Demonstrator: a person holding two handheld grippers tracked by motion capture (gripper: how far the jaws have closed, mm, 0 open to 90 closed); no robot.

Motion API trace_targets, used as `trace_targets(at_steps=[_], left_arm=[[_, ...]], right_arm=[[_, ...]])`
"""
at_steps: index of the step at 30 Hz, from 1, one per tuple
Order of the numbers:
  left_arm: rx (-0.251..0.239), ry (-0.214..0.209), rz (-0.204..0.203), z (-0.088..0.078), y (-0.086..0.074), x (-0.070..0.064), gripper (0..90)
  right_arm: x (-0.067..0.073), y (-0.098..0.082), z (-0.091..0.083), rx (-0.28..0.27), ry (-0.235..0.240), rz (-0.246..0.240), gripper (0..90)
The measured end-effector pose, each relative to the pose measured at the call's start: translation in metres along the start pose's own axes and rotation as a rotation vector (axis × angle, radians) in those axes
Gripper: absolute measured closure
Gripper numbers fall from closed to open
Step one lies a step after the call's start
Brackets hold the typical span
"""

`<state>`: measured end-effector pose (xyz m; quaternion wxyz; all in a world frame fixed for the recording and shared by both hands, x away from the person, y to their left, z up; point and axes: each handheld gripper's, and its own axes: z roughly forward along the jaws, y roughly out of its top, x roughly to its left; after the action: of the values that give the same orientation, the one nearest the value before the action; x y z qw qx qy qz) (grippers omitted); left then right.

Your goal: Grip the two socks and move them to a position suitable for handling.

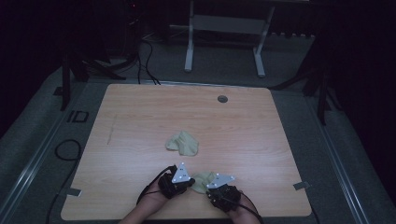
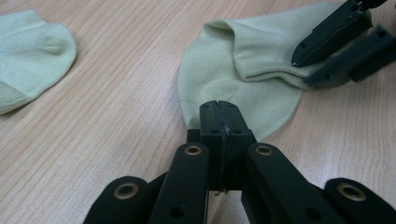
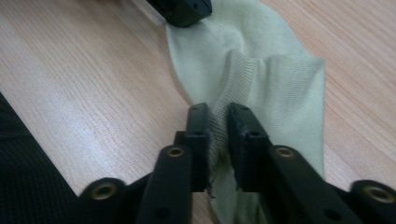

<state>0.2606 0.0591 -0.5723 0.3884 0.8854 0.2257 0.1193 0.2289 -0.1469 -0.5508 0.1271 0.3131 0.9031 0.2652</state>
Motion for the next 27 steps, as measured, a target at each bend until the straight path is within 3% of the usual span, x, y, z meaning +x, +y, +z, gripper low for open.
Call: trace_targets(at_steps=[4, 10, 13, 22, 27], left_arm=[[0.005, 0.013, 0.03, 0.0, 0.0, -0.002, 89.3], [0.0, 0.006, 0.026, 0.0, 0.0, -0.001, 89.3], [0.0, 0.006, 0.027, 0.001, 0.001, 0.0, 89.3], [0.005, 0.02, 0.047, 0.003, 0.003, 0.001, 89.3], [0.003, 0.013, 0.053, 0.005, 0.005, -0.003, 89.2]], right_arm=[[-0.008, 0.0, -0.008, -0.024, 0.019, 0.036, 82.2], [-0.025, 0.0, -0.038, -0.111, 0.042, 0.114, 82.2], [-0.036, -0.004, -0.049, -0.133, 0.013, 0.143, 82.1], [-0.072, -0.034, -0.064, -0.133, -0.041, 0.269, 81.8], [-0.077, -0.049, -0.06, -0.104, -0.026, 0.304, 81.2]])
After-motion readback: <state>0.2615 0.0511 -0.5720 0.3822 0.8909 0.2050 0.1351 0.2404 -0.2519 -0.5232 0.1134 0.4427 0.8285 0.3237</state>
